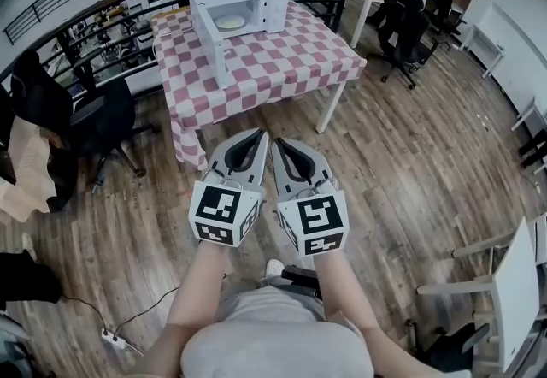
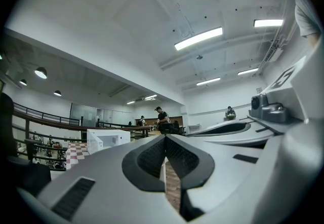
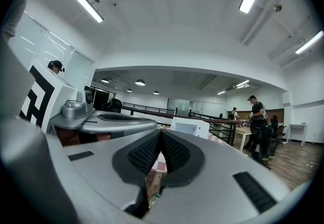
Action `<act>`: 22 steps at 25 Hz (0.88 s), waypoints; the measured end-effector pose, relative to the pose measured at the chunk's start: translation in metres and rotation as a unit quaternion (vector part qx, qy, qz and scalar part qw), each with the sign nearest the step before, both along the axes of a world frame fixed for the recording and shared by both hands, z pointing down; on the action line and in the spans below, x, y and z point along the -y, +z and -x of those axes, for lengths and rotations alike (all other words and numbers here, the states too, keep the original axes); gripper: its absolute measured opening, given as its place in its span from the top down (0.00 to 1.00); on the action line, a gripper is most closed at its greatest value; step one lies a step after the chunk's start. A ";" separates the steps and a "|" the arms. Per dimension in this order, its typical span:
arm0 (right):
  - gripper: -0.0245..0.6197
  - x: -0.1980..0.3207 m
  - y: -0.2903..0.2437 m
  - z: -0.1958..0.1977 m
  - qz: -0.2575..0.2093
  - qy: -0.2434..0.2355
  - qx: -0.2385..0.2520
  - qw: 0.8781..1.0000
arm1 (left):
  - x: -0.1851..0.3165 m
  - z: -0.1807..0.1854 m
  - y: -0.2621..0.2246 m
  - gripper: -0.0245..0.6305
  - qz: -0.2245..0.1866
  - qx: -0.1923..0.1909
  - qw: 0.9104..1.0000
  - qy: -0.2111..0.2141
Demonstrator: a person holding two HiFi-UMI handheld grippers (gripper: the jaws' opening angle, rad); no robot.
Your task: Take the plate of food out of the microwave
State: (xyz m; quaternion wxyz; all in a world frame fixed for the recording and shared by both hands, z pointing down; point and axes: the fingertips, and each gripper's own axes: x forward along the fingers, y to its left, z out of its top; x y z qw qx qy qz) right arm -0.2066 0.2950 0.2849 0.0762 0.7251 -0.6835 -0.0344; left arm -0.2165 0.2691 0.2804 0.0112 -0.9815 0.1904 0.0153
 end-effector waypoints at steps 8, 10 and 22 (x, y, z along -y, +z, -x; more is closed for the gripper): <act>0.92 0.008 0.009 -0.051 0.004 -0.010 0.003 1.000 | 0.017 -0.049 0.006 0.96 0.005 0.000 1.000 -0.019; 0.92 0.011 0.010 -0.061 0.004 -0.012 0.007 1.000 | 0.019 -0.059 0.006 0.96 0.004 0.000 1.000 -0.022; 0.92 0.038 0.018 -0.096 0.004 -0.022 0.012 1.000 | 0.043 -0.093 0.014 0.96 0.006 0.004 0.999 -0.034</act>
